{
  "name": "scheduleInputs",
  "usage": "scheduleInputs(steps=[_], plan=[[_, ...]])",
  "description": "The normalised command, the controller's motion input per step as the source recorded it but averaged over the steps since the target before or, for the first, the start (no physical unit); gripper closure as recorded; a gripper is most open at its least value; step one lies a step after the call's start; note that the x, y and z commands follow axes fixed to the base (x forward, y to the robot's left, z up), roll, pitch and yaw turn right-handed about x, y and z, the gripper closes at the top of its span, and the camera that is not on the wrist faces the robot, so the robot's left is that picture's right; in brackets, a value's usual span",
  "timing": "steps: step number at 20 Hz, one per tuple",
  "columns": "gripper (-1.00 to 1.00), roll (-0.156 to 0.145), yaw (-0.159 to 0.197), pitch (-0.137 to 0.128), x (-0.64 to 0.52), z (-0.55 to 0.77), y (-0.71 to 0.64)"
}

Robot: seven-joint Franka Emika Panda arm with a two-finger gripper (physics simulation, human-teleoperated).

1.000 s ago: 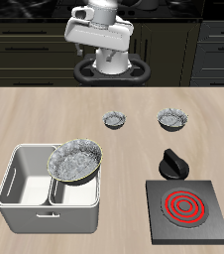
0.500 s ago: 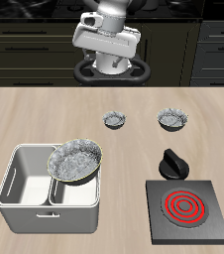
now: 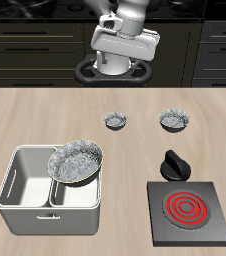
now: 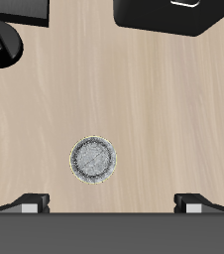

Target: Place the largest bowl in the left side of the drainer and the medium bowl in the right side

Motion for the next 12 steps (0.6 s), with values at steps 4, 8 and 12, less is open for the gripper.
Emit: scheduleInputs(steps=[4,8,12], plan=[[-1.0,0.057,-0.02,0.053,0.12,-0.12,0.53],[-1.0,0.054,0.009,0.021,0.08,-0.12,0.45],[-1.0,0.06,0.002,0.021,0.06,-0.11,0.46]])
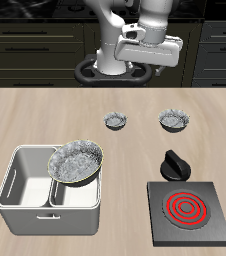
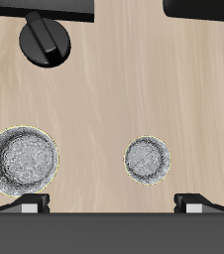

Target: Place the largest bowl in the left side of the drainer and the medium bowl in the right side

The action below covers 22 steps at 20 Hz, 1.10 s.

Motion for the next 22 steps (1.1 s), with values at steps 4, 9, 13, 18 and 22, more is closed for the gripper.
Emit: scheduleInputs(steps=[4,9,13,18,22], plan=[[-1.0,0.059,0.014,0.011,0.02,-0.14,0.43],[-1.0,0.062,-0.019,0.017,-0.04,-0.06,0.4],[-1.0,0.05,0.014,0.006,-0.07,-0.1,0.33],[-1.0,0.007,-0.008,0.019,0.04,-0.11,0.08],[-1.0,-0.014,0.007,-0.006,0.02,-0.08,-0.06]])
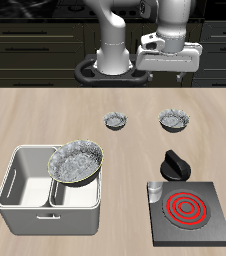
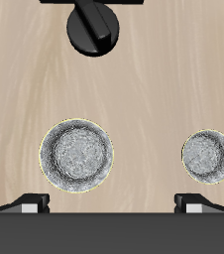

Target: Place the largest bowl in the left side of the drainer and the medium bowl in the right side

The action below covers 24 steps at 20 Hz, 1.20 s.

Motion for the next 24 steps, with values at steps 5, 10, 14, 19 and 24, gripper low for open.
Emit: scheduleInputs(steps=[5,10,14,19,24], plan=[[-1.0,-0.008,-0.011,-0.003,-0.02,-0.11,-0.02],[-1.0,0.003,-0.029,0.001,-0.06,-0.34,0.0],[-1.0,0.016,-0.003,0.047,0.08,-0.38,0.02],[-1.0,-0.021,-0.009,0.049,0.12,-0.4,-0.04],[-1.0,-0.002,-0.013,0.019,-0.02,-0.27,-0.03]])
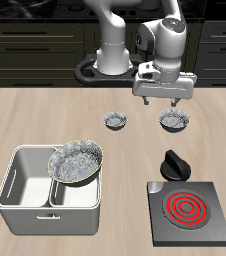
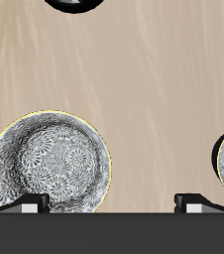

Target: Place the largest bowl in the left side of the drainer and the medium bowl in the right side

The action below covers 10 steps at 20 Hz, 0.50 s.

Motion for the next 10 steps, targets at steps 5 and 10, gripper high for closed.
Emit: scheduleInputs(steps=[5,10], plan=[[-1.0,0.004,-0.011,0.039,0.03,-0.32,-0.01],[-1.0,0.021,-0.021,0.051,-0.09,-0.36,-0.01]])
